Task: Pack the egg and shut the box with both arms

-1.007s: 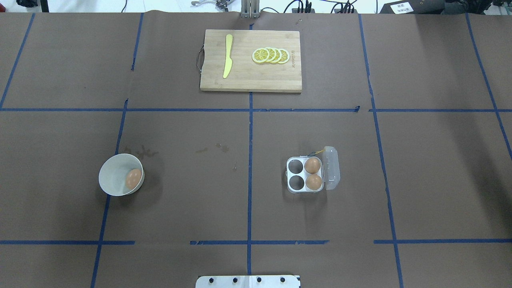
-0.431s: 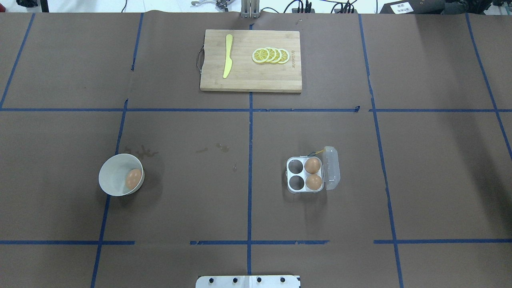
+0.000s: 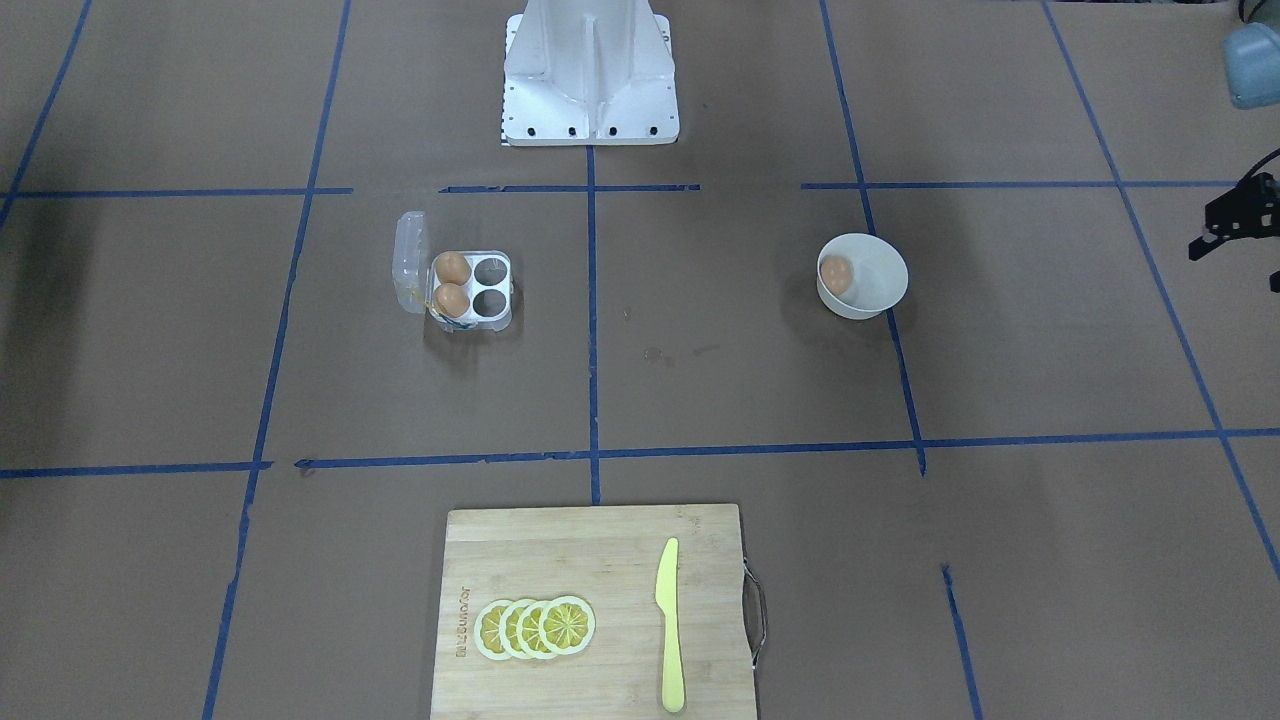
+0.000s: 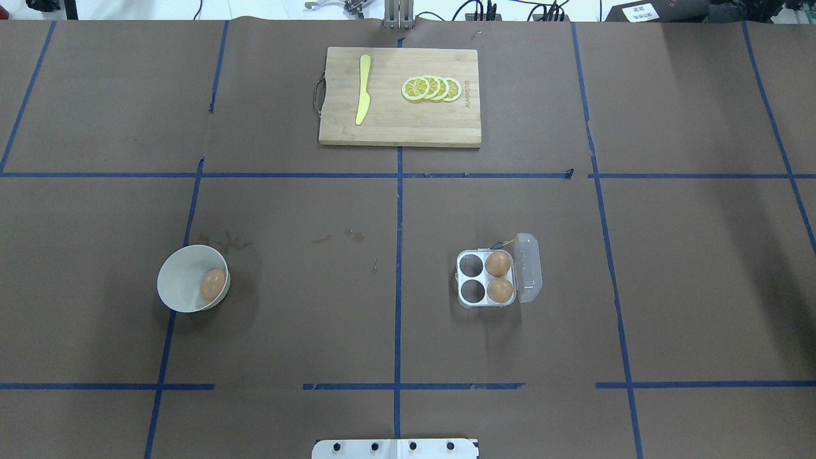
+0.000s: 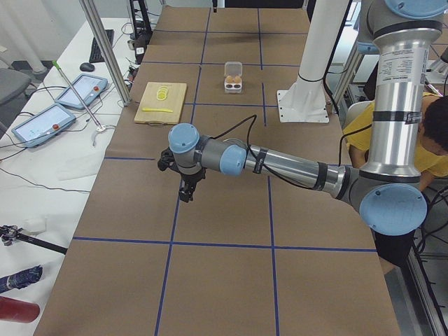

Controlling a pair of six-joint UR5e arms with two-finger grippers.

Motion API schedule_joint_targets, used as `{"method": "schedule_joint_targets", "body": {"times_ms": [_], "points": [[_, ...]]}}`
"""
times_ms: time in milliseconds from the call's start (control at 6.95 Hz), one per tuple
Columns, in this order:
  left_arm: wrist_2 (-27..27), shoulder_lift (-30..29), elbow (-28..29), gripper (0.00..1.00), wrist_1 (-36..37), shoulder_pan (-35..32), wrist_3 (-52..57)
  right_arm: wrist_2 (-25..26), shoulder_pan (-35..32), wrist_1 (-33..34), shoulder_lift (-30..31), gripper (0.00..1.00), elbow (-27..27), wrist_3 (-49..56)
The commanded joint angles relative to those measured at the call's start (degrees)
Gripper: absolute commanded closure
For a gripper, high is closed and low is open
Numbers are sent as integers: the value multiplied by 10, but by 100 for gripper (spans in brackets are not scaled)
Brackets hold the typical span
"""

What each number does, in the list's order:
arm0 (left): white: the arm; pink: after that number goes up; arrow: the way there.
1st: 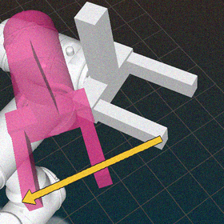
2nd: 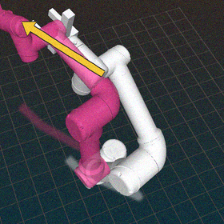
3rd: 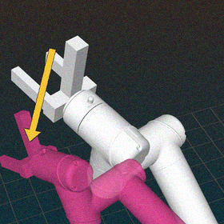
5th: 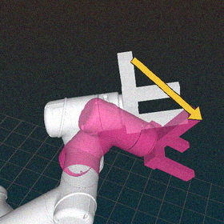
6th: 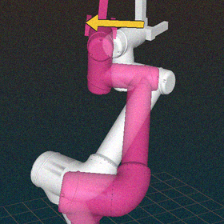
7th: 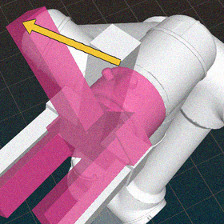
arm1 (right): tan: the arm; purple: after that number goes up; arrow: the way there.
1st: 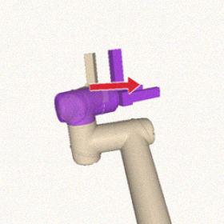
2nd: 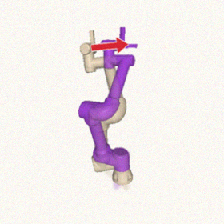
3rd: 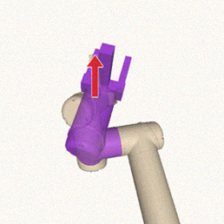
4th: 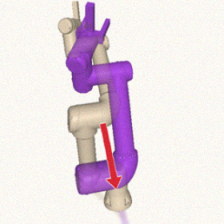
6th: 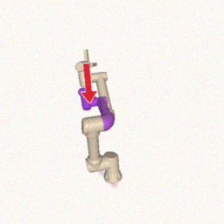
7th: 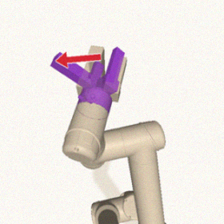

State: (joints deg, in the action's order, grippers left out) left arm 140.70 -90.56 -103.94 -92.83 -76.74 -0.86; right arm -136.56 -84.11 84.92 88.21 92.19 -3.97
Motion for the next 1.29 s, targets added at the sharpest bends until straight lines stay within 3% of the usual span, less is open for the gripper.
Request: {"method": "schedule_joint_targets", "body": {"times_ms": [0, 288, 431, 719, 1007, 1150], "points": [[4, -6, -28, 0, -100, 105, -277, 0, 1, -1, 4, 0, -2, 0], [-5, -11, -40, 3, -176, 208, -359, 0, 2, -2, 6, 0, -3, 5], [-9, -11, -36, 4, -177, 215, -359, -1, 3, -2, 6, 0, -3, 5], [-7, -50, -13, 19, -178, 263, -395, -25, 3, -2, 5, 0, -3, 2], [-8, -69, 6, 28, -177, 294, -449, -28, 3, -2, 5, 0, -3, 3], [-8, -71, 9, 28, -177, 301, -451, -28, 3, -2, 5, 0, -3, 2]]}}
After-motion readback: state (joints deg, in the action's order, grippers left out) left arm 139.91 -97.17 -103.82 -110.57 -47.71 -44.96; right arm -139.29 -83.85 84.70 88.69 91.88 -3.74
